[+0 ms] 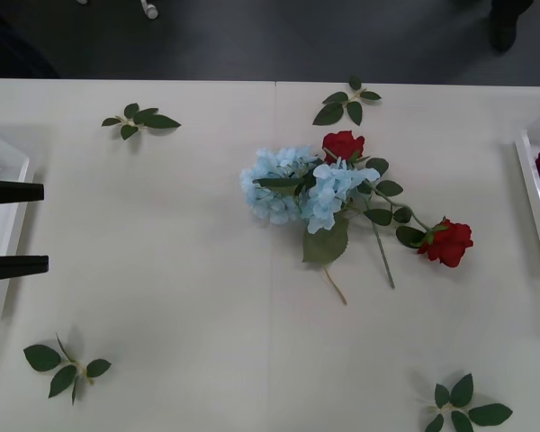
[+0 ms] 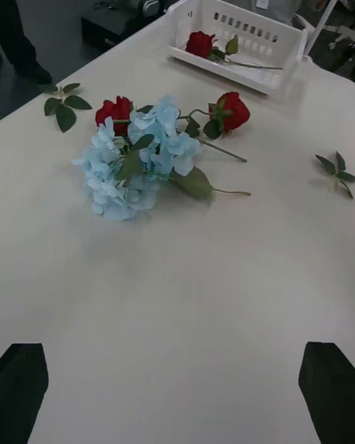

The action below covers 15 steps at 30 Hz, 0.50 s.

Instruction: Put the red flowers into the right box and the blue flowers into the left box

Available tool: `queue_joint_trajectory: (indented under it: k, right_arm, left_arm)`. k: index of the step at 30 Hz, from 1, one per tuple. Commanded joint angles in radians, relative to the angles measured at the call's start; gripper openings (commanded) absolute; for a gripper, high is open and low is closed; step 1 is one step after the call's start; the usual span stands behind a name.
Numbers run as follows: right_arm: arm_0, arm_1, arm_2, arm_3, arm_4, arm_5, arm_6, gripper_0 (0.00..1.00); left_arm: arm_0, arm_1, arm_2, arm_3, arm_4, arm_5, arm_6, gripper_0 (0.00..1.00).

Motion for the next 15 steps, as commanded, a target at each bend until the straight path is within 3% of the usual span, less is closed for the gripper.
queue_joint_trajectory:
  k: [1, 7, 15]
  right_arm:
    - [0.062, -0.037, 0.002, 0.017, 0.033, -0.077, 0.010, 0.00]
    - [0.124, -0.028, 0.076, 0.017, 0.113, -0.180, 0.010, 0.00]
    - [0.128, -0.002, 0.096, 0.017, 0.136, -0.201, 0.005, 0.00]
  left_arm:
    - [-0.014, 0.017, 0.012, -0.010, 0.003, -0.010, -0.039, 1.00]
    - [-0.014, 0.017, 0.012, -0.010, 0.003, -0.010, -0.039, 1.00]
    - [-0.014, 0.017, 0.012, -0.010, 0.003, -0.010, -0.039, 1.00]
